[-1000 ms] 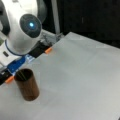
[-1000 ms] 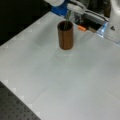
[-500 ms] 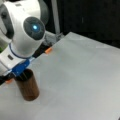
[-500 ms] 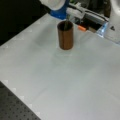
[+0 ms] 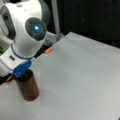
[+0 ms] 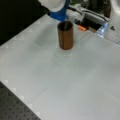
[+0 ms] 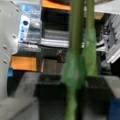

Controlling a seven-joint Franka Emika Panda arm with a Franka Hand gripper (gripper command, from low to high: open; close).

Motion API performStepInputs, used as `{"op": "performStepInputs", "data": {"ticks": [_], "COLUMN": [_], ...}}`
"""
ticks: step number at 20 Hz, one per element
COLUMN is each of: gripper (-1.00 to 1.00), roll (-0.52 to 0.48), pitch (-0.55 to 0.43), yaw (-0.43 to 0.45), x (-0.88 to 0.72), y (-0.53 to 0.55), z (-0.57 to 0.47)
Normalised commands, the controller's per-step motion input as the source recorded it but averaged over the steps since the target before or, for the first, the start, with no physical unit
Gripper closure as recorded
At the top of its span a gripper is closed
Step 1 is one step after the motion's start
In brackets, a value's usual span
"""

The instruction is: Flower insertion into a vase

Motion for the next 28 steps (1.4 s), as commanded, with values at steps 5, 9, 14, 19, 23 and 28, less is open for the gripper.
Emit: {"op": "performStepInputs", "data": {"ticks": [5, 9, 14, 19, 23, 28], "gripper": [1.0, 1.0, 1.0, 1.0, 1.0, 1.0], "roll": [-0.025, -0.024, -0.024, -0.024, -0.024, -0.024], "pitch": [0.019, 0.021, 0.021, 0.021, 0.021, 0.021], "yaw": [-0.114, -0.114, -0.114, -0.114, -0.114, -0.114], "x": [0.18, 0.18, 0.18, 0.18, 0.18, 0.18], "y": [0.11, 0.11, 0.11, 0.11, 0.11, 0.11], "z": [-0.09, -0.08, -0.08, -0.08, -0.08, -0.08]}}
